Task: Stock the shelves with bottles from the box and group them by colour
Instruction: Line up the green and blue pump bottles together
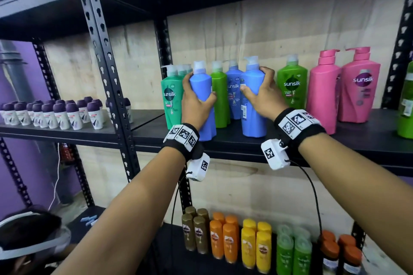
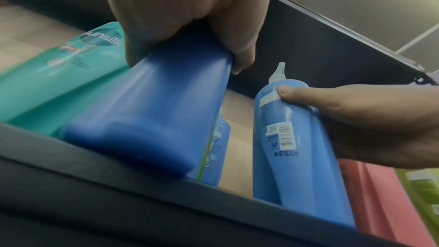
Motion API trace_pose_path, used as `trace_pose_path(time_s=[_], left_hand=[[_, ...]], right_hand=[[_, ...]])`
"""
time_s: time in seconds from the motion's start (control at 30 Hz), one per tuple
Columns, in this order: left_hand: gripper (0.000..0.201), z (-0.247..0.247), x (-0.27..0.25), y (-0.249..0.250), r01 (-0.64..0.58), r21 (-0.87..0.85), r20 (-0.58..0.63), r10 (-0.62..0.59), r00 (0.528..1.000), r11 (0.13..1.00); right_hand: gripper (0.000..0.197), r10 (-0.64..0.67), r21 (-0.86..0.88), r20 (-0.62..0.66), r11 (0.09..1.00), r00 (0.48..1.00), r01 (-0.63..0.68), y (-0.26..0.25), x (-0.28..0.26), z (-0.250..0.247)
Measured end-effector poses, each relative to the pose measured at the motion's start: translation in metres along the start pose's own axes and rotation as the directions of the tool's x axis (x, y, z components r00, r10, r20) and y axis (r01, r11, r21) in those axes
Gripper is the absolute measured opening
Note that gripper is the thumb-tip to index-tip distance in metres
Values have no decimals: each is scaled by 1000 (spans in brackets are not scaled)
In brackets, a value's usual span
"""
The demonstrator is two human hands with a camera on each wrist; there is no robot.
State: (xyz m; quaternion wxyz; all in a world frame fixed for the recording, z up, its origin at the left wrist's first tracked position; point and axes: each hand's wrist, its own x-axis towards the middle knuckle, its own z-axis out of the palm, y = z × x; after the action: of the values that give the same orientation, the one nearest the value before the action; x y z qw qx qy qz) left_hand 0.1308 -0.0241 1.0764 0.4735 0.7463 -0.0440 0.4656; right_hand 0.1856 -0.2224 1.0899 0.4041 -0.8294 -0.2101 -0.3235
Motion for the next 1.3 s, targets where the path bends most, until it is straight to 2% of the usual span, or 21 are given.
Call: trace_pose_path(time_s=[0.4,0.7,0.83,0.9,0.97,1.07,1.2,1.3], left_hand=[[76,-1,9,-15,-12,-26,32,13,999,1000],[79,0,9,-20,-10,-53,34,12,999,999],[81,1,6,-22,1,-48,16,0,1000,999],[81,1,6,-22,5,-53,13,-4,1000,999],[82,1,6,-23,2,-62,17,-1,1000,998],[82,3,6,-26,0,-68,11,1,1000,998],[82,4,8,-31,-25,-69,-10,24,1000,997],[83,4,8,-33,-44,-70,-5,44,999,997]], right_hand=[[70,176,-107,59,980,983,-169,2,39,15],[76,182,-41,91,983,979,-179,8,51,11],[75,255,-184,191,958,948,-221,-1,52,3],[70,234,-266,167,946,958,-184,-8,52,-3],[61,189,-323,90,934,978,-151,-17,49,-9],[47,143,-348,13,928,990,-129,-30,44,-14],[33,42,-388,-4,921,999,-41,-45,41,-11],[32,27,-382,-17,924,1000,-31,-57,37,-2]])
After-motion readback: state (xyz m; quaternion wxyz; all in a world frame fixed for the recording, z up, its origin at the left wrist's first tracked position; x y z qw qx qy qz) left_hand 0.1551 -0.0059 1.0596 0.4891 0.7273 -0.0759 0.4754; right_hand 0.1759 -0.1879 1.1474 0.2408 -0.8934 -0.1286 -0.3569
